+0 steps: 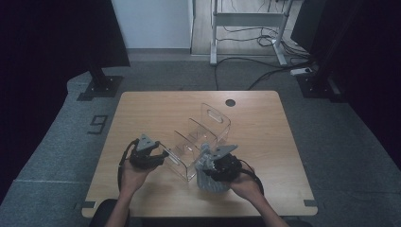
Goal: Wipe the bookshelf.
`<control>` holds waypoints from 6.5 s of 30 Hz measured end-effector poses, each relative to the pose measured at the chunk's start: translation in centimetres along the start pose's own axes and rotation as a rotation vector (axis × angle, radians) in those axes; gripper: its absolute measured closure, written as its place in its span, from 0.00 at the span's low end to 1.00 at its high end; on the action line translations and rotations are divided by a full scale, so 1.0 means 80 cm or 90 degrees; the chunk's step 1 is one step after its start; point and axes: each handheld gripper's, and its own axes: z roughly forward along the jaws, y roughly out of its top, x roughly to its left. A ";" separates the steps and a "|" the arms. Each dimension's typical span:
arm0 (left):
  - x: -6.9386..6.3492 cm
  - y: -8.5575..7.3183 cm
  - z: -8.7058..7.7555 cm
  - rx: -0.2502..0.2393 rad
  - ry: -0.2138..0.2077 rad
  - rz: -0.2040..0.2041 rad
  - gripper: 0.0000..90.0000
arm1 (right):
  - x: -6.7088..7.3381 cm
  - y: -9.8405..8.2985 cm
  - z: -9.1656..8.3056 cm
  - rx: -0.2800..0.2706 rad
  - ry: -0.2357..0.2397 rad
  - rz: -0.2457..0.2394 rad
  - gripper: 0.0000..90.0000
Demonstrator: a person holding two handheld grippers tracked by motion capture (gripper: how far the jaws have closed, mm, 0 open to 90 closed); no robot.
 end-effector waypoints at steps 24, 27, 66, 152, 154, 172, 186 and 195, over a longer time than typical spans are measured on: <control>0.006 -0.002 -0.003 0.001 -0.002 -0.008 0.50 | -0.098 -0.046 -0.048 -0.018 -0.143 0.117 0.71; 0.007 -0.003 -0.004 0.002 -0.005 -0.004 0.50 | -0.106 -0.052 -0.054 -0.015 -0.160 0.130 0.71; 0.001 -0.007 -0.014 0.009 -0.079 0.040 0.50 | -0.148 -0.067 -0.005 -0.014 -0.112 0.152 0.74; -0.015 -0.012 -0.018 -0.005 -0.044 0.019 0.50 | -0.088 -0.052 0.031 -0.027 -0.070 0.105 0.74; -0.015 -0.012 -0.018 -0.005 -0.044 0.019 0.50 | -0.088 -0.052 0.035 -0.018 -0.071 0.107 0.74; -0.014 -0.013 -0.018 -0.010 -0.039 0.014 0.50 | -0.087 -0.054 0.056 0.031 -0.088 0.108 0.75; -0.012 -0.015 -0.017 -0.015 -0.036 0.008 0.50 | -0.088 -0.069 0.013 0.016 -0.092 0.116 0.74; -0.012 -0.015 -0.017 -0.016 -0.035 0.008 0.50 | -0.078 -0.081 -0.020 -0.018 -0.084 0.129 0.74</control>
